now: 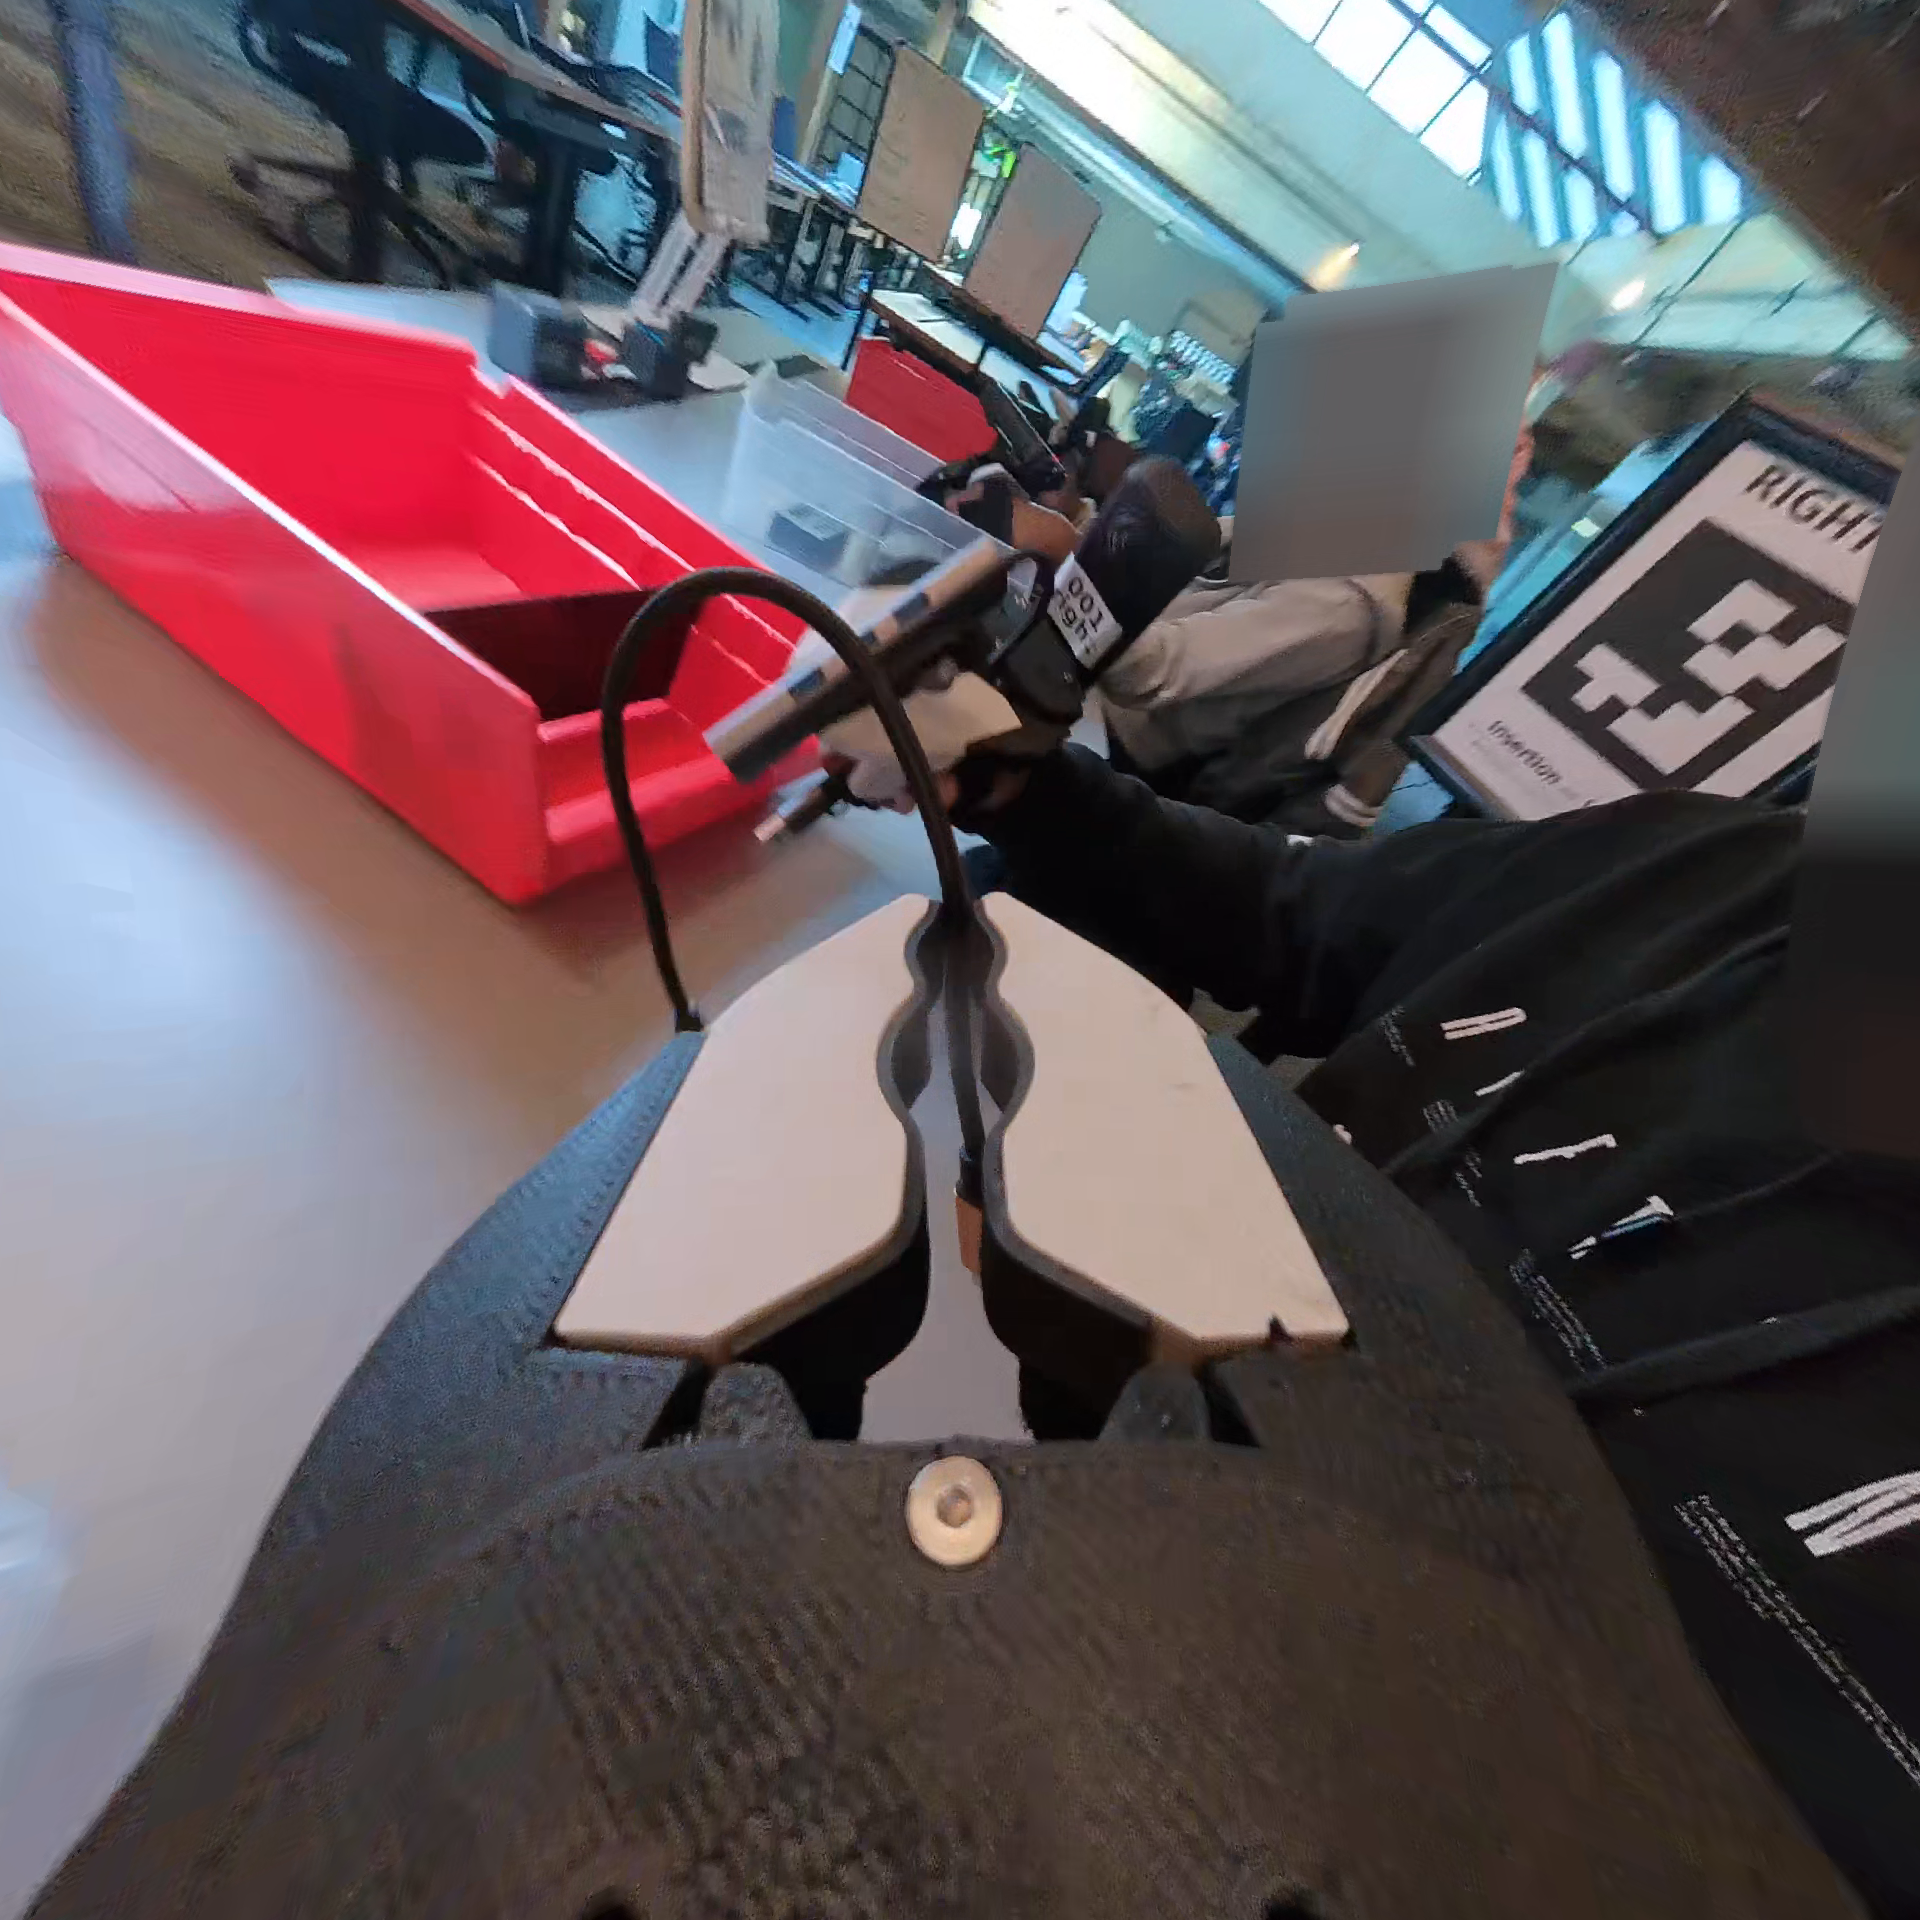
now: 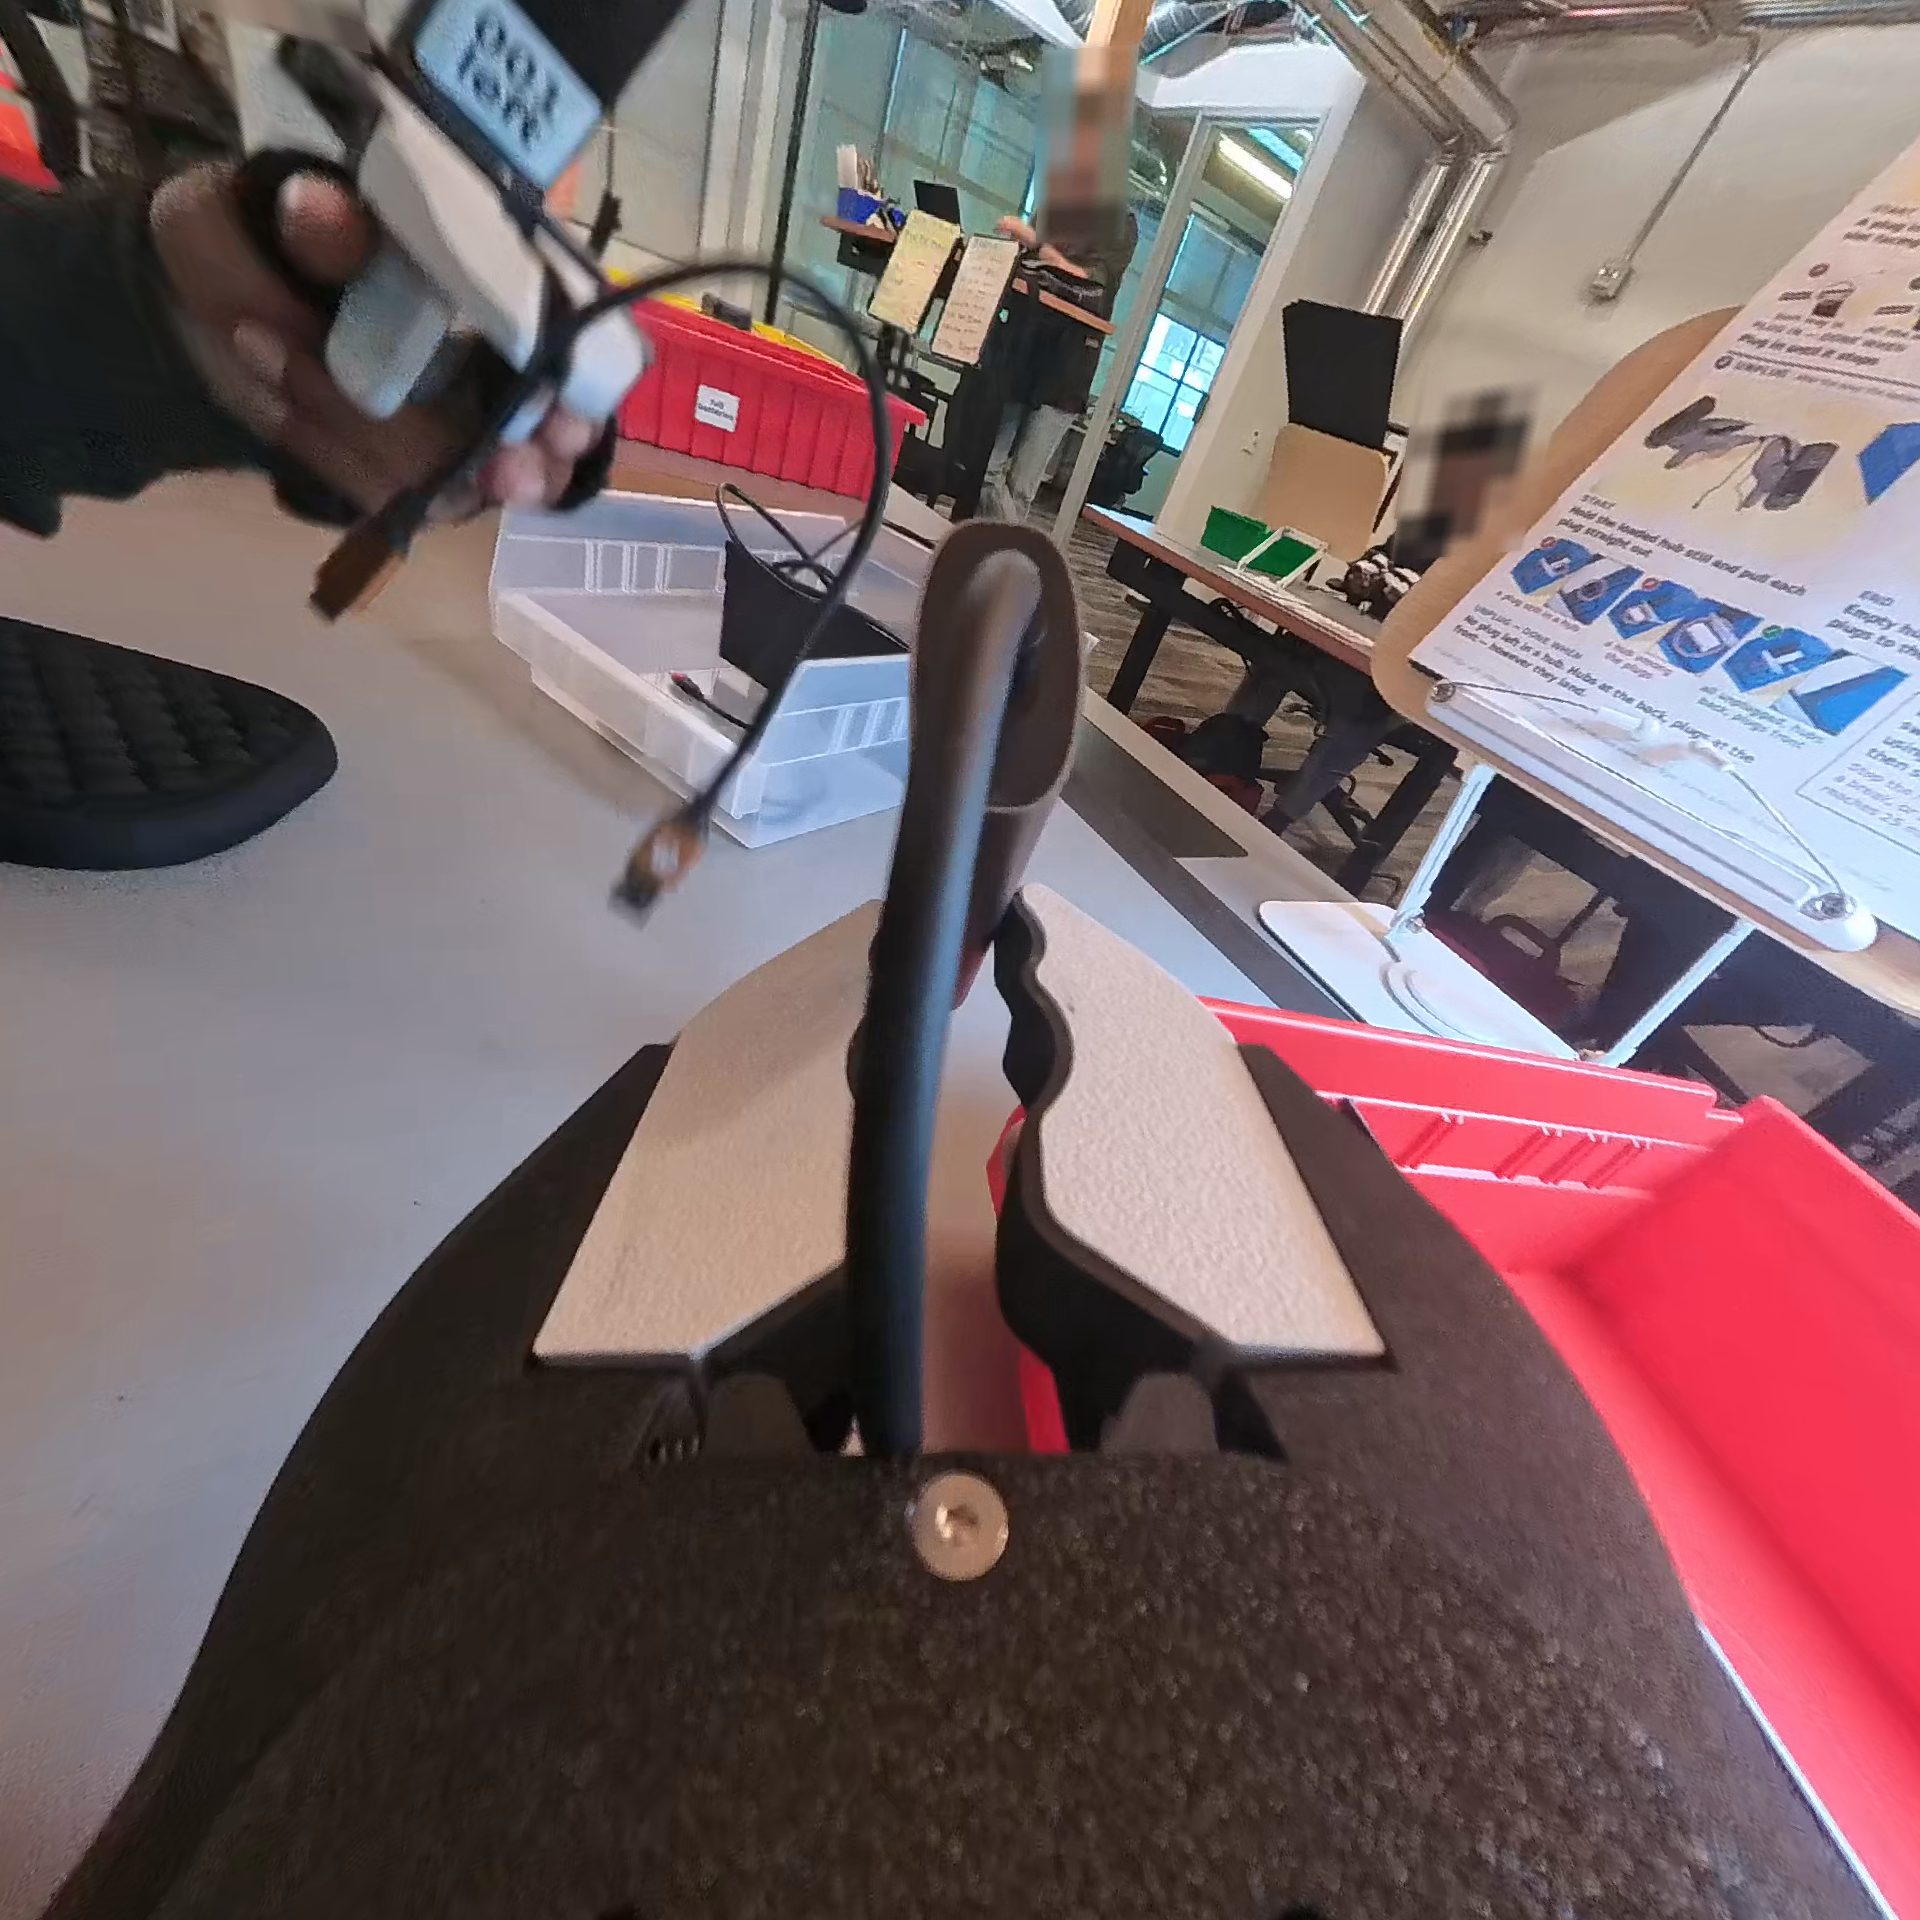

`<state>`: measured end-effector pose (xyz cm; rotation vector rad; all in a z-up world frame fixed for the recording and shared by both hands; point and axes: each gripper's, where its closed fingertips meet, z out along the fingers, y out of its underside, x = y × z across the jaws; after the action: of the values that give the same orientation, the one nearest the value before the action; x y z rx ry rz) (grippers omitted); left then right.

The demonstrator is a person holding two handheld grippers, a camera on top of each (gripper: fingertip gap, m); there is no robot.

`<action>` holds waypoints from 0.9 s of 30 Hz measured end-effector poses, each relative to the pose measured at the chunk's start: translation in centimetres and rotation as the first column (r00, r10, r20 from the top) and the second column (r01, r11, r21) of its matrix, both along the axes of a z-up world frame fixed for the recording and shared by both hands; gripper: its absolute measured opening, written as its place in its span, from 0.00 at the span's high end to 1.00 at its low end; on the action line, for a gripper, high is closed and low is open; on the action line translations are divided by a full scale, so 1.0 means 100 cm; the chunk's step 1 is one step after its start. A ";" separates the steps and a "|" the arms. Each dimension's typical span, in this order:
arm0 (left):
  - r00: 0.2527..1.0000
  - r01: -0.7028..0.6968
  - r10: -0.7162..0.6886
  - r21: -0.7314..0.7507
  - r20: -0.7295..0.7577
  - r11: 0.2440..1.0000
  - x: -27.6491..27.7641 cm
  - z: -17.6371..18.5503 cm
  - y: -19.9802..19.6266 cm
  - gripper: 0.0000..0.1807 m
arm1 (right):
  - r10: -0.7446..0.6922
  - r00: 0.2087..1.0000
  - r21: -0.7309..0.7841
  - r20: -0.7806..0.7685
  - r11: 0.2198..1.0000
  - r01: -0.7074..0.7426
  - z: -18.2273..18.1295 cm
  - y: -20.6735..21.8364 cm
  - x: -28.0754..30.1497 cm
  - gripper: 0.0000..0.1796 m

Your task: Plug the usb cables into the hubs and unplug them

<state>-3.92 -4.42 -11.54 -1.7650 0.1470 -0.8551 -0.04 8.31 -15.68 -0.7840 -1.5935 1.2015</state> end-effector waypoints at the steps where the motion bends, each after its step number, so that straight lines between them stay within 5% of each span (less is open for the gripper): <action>1: 0.999 0.018 -0.017 -0.018 0.039 1.000 0.005 -0.013 0.002 0.98 | -0.002 1.000 -0.002 0.002 1.000 0.002 -0.001 0.001 -0.001 0.91; 5: 0.999 -0.012 0.019 -0.160 0.040 0.987 0.001 -0.071 0.004 0.98 | -0.009 1.000 0.006 0.018 1.000 0.009 -0.006 0.003 -0.003 0.91; 9: 0.979 -0.105 0.041 -0.318 -0.201 0.942 -0.019 -0.114 -0.013 0.92 | -0.007 1.000 0.009 0.024 1.000 0.007 -0.008 0.002 -0.004 0.91; 14: 0.788 -0.270 -0.001 -0.346 -0.615 0.898 -0.047 -0.126 -0.031 0.90 | -0.005 0.999 0.002 0.034 1.000 0.005 -0.011 0.003 -0.006 0.91; 21: 0.601 -0.055 -0.245 -0.345 -0.761 0.937 -0.013 -0.129 0.006 0.86 | 0.002 0.999 0.017 0.049 1.000 -0.002 -0.016 0.000 -0.007 0.91; 27: 0.399 0.089 -0.514 -0.526 -0.759 0.846 -0.012 -0.173 0.033 0.83 | 0.002 0.999 0.046 0.055 0.999 -0.005 -0.018 -0.001 -0.005 0.91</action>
<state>-5.12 -1.12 -28.82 -2.5064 1.1223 -0.0680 -0.54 8.24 -17.49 -0.7906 -1.6619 1.1505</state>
